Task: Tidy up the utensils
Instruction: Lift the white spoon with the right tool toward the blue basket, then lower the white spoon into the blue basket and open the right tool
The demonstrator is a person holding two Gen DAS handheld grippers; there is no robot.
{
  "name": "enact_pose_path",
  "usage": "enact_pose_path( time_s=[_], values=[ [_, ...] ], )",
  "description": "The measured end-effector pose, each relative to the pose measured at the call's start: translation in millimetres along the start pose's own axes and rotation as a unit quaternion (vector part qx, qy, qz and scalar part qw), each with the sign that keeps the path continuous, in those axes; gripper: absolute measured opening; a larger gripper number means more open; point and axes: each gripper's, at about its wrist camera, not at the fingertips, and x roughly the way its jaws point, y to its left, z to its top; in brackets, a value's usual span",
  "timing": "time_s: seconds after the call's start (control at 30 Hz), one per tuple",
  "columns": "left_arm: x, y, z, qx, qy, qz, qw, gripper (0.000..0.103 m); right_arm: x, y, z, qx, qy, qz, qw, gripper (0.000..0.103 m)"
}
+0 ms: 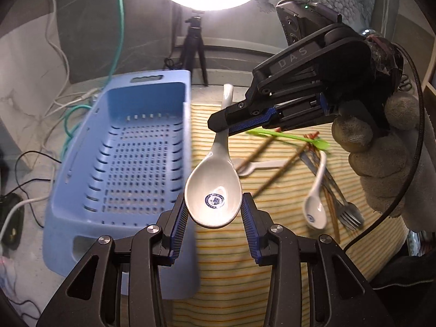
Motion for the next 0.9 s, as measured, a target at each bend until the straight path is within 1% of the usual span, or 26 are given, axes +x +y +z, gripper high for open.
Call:
enact_pose_path(
  time_s=[0.2,0.37,0.67,0.9],
  values=[
    [4.2,30.8,0.9,-0.013,0.001,0.019,0.9997,0.038,28.5,25.0,17.5,-0.023,0.006,-0.002,1.0,0.01],
    [4.1,46.7,2.3,-0.016,0.004,0.028,0.9995,0.038,45.2,31.9,25.0,-0.026,0.012,-0.001,1.0,0.01],
    [6.3,61.4,1.4,-0.02,0.005,0.035,0.9992,0.038,64.5,41.3,32.0,-0.029,0.017,-0.009,0.999,0.01],
    [6.4,63.7,1.3,-0.016,0.006,0.041,0.999,0.038,69.7,47.8,33.9,-0.048,0.017,-0.018,0.999,0.011]
  ],
)
